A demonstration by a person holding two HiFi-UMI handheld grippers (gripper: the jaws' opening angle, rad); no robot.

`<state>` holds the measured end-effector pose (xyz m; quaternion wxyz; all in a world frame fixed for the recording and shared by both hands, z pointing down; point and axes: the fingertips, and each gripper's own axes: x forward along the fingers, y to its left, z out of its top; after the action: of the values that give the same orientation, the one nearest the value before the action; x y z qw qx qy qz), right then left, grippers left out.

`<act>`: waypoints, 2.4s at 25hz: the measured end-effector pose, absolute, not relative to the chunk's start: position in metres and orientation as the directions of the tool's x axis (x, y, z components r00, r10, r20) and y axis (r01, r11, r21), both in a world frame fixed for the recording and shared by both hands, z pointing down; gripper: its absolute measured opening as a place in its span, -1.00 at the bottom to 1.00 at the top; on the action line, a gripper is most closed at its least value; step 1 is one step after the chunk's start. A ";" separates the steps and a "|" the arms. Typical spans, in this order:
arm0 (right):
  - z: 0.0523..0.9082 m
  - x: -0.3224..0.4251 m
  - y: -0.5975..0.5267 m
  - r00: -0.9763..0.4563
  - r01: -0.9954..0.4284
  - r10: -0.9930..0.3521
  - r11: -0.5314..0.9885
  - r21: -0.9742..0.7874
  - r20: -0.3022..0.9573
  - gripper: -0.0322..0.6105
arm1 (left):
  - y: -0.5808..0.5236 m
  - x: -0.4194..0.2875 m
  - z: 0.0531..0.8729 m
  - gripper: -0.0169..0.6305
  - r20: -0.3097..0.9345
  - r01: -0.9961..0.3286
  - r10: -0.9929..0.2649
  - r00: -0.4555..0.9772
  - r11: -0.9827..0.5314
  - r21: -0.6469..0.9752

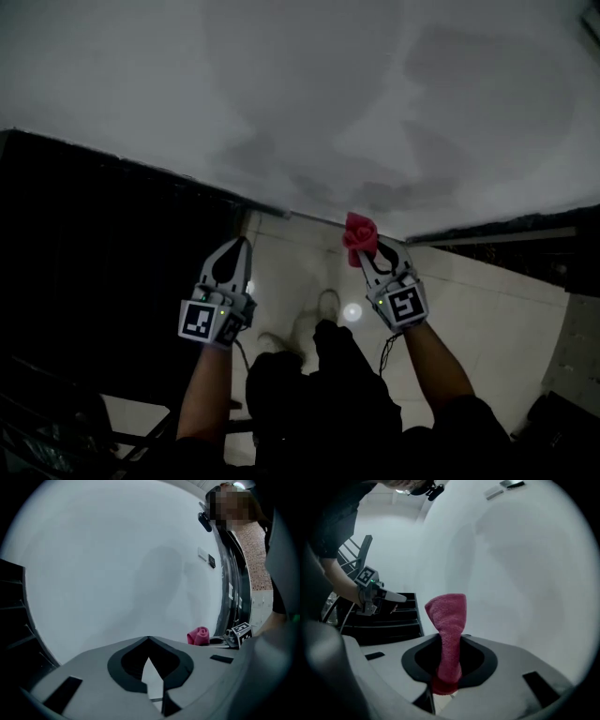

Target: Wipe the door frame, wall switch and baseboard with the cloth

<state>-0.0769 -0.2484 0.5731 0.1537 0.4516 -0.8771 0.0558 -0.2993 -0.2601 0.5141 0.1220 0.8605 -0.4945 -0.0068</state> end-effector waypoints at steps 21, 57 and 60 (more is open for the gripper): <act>1.034 -0.220 -0.286 -0.623 -0.620 -0.654 0.747 0.240 0.429 -0.65 | -0.251 -0.359 0.888 -0.98 -0.015 -0.833 -0.851 0.525 -0.517 0.195; 1.315 -0.152 -0.396 -0.202 -0.958 -0.745 0.014 -0.288 0.636 -0.65 | -0.235 -0.312 0.987 -0.98 0.005 -0.811 -0.830 0.558 -0.544 0.217; 1.310 -0.121 -0.387 -0.203 -0.964 -0.757 0.042 -0.264 0.622 -0.65 | -0.231 -0.293 0.987 -0.98 -0.011 -0.780 -0.803 0.596 -0.582 0.230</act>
<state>-0.1209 -0.3868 1.3098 0.1591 0.6110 -0.7039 0.3254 -0.2934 -0.2314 0.9872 0.1010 0.8875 -0.4460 -0.0572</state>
